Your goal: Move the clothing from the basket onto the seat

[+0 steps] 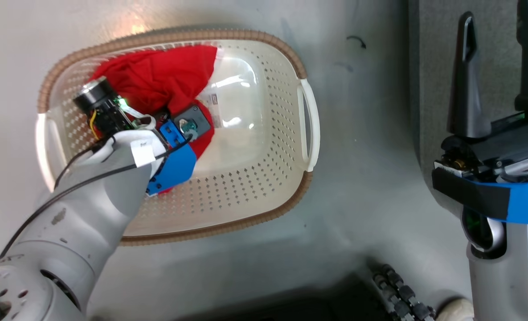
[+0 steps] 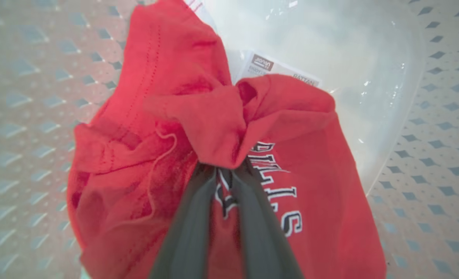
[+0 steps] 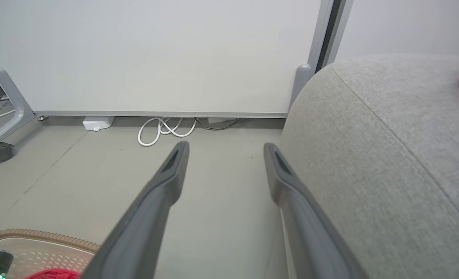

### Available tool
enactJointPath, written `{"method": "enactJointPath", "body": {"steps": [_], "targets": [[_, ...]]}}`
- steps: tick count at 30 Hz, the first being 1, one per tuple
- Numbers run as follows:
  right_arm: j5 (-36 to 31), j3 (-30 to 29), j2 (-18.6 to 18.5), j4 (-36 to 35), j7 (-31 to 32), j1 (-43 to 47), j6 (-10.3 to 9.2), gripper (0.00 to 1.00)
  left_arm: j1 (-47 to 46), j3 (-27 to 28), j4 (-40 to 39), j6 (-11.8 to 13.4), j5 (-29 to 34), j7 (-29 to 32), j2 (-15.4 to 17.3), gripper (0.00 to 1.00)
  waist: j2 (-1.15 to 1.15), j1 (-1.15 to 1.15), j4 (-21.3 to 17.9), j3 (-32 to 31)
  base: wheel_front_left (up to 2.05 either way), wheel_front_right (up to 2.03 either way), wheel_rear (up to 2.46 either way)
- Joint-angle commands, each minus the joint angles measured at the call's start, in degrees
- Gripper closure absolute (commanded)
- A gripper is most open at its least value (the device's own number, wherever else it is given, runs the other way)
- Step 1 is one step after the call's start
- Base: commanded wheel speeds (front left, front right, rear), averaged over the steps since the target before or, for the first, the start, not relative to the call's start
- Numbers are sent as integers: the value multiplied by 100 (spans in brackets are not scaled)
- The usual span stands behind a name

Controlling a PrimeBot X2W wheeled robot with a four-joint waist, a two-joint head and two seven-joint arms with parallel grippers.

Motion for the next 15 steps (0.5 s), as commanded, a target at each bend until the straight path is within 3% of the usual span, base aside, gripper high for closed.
{"method": "enactJointPath", "body": {"steps": [1, 15], "targets": [[-3, -10, 3, 20, -4, -76, 3, 0, 48, 23, 2, -18, -24, -62, -28, 100, 0, 0, 76, -164, 0, 0, 0], [-59, -31, 2, 590, -3, 251, 3, 0, 672, 350, 4, -18, -638, -1009, -247, 100, 0, 0, 367, -1642, 0, 0, 0]]}}
